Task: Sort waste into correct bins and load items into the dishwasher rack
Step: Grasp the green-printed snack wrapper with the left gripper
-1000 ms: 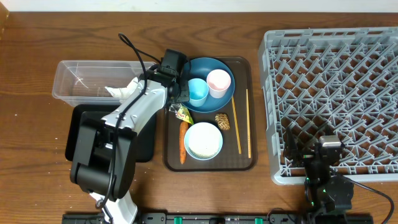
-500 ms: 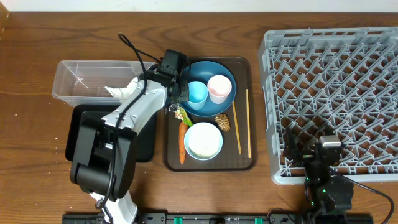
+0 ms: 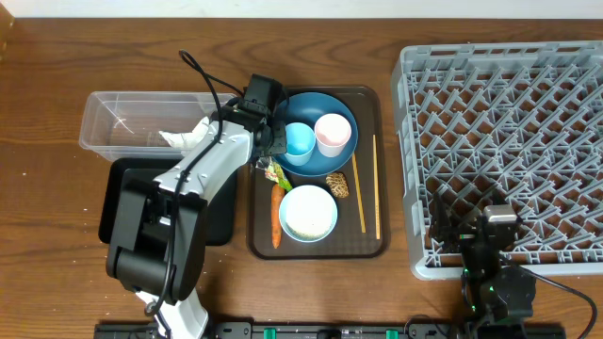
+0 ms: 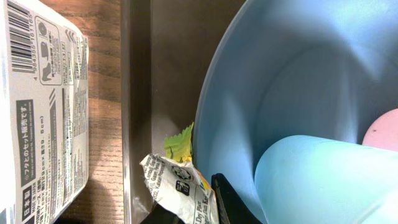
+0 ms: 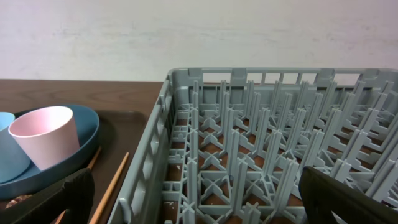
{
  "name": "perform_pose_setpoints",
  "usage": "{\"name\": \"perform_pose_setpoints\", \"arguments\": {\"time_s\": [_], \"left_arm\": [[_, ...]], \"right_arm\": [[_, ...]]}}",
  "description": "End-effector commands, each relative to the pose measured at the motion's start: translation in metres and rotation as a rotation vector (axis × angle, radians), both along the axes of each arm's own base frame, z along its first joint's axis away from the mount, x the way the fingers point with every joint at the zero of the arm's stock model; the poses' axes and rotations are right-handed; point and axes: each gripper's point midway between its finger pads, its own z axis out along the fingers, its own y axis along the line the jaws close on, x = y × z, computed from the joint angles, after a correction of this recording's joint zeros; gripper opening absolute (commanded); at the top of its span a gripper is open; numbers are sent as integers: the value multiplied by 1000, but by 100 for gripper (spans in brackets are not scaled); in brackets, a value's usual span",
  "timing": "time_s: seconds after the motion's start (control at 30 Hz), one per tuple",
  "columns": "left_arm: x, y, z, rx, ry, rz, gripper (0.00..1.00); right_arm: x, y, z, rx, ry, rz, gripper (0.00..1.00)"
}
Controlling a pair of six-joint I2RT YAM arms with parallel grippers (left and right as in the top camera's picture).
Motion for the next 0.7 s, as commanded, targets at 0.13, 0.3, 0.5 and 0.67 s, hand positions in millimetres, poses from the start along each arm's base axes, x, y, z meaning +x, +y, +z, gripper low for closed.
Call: {"name": "perform_pose_setpoints", "arguments": {"time_s": [0.13, 0.3, 0.5, 0.67], "left_arm": [[9, -2, 24, -17, -77, -1, 14], [8, -2, 24, -15, -73, -1, 6], [8, -2, 24, -15, -73, -1, 6], [9, -1, 30, -13, -89, -5, 6]], "right_arm": [[0, -7, -1, -12, 0, -26, 99], [0, -7, -1, -12, 1, -26, 99], [0, -7, -1, -12, 0, -26, 99], [0, -7, -1, -12, 0, -26, 99]]}}
